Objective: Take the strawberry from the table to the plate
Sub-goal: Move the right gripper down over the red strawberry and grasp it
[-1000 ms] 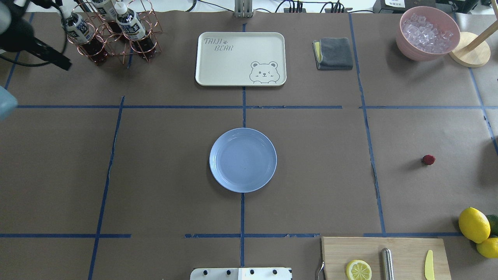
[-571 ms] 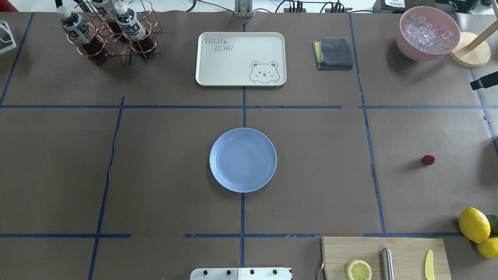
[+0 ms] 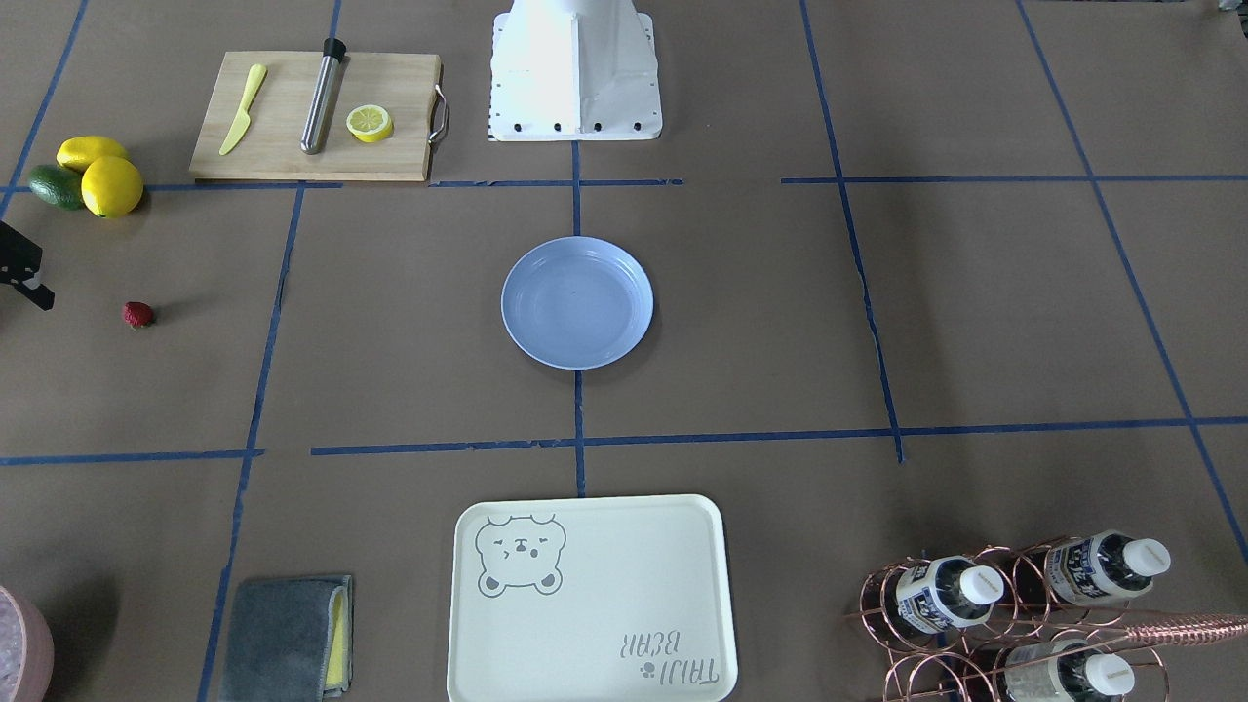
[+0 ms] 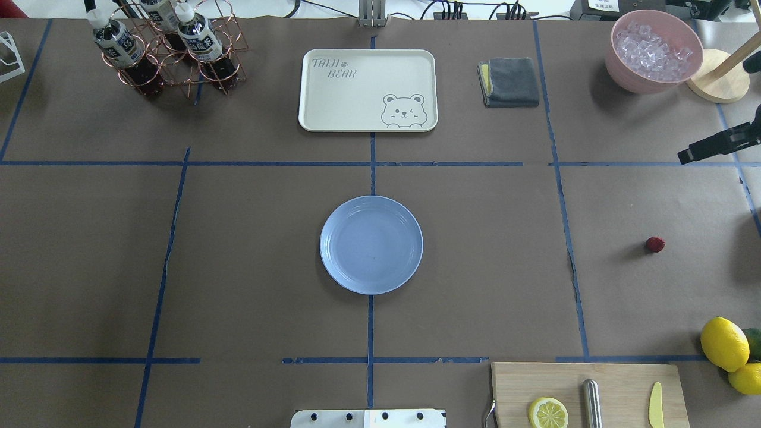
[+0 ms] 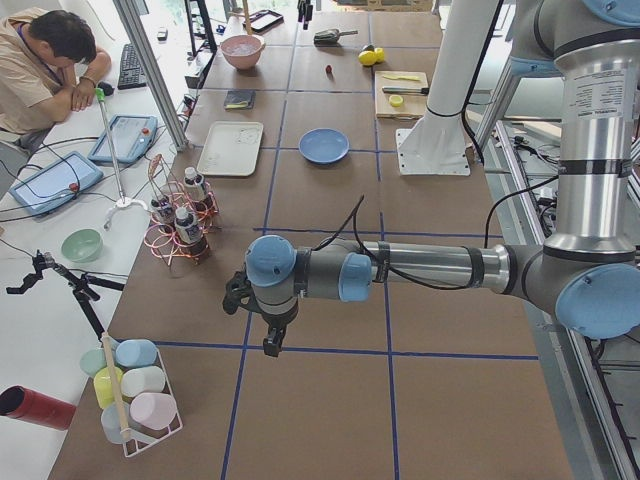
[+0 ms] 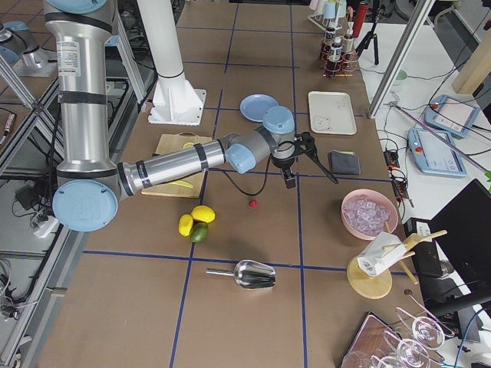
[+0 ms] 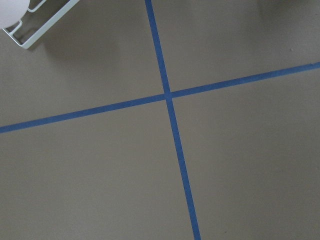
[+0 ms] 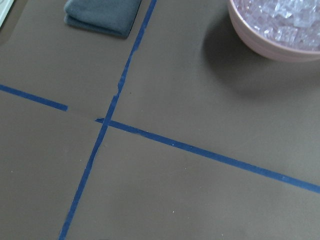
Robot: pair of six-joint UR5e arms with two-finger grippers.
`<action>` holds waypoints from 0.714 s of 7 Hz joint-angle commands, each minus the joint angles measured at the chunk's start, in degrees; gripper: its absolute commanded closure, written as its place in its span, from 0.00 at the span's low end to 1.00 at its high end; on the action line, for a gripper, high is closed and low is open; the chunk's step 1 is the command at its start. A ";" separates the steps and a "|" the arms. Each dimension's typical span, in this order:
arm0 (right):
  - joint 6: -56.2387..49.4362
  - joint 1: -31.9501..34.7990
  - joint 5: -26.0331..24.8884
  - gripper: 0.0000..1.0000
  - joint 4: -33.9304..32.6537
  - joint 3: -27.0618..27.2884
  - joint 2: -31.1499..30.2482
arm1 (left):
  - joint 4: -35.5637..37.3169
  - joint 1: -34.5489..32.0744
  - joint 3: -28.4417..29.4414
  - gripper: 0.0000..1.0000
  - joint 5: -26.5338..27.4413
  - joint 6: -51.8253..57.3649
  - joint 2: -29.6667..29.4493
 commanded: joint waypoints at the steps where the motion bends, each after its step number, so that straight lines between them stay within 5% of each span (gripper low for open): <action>1: 11.04 -11.52 -12.34 0.00 10.46 -2.71 -2.98 | 0.04 0.03 -0.12 0.00 -0.23 -0.05 -0.19; 3: 13.79 -15.34 -13.27 0.00 23.38 -8.25 -6.57 | -0.05 0.03 -0.12 0.00 -0.32 -0.05 -0.54; 5: 13.81 -16.93 -13.79 0.05 26.15 -10.64 -7.81 | -0.14 0.03 -0.12 0.00 -0.67 -0.05 -0.54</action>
